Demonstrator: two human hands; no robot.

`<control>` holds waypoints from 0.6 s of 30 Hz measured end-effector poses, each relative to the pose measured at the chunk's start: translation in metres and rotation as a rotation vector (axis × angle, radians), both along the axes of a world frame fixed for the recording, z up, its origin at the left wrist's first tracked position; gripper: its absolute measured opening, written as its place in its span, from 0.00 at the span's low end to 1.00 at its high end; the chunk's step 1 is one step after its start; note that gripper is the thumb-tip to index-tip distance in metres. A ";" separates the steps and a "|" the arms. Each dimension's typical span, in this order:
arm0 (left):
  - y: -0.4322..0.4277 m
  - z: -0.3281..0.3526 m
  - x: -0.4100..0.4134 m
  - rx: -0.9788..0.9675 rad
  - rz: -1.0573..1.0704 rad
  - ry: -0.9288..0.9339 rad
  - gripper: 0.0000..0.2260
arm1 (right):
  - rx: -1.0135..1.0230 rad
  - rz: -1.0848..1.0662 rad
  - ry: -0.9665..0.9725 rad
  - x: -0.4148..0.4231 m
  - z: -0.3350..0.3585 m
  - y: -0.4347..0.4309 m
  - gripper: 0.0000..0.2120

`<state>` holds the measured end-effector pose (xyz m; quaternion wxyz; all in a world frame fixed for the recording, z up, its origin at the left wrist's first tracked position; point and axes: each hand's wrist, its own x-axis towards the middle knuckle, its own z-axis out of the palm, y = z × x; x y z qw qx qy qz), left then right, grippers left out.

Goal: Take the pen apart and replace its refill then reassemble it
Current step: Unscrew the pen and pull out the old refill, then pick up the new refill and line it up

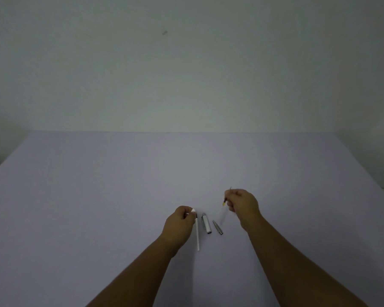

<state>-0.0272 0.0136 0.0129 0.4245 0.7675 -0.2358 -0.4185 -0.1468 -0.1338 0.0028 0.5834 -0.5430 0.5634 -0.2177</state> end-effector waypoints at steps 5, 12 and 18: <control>0.003 -0.008 0.002 0.034 0.001 0.021 0.07 | -0.193 0.354 0.502 -0.011 -0.021 0.011 0.16; 0.009 -0.018 0.005 0.048 -0.004 -0.018 0.04 | -0.164 0.361 0.552 -0.009 -0.031 0.021 0.15; 0.008 -0.020 0.007 0.067 -0.033 -0.086 0.04 | -0.169 0.304 0.529 -0.007 -0.035 0.022 0.19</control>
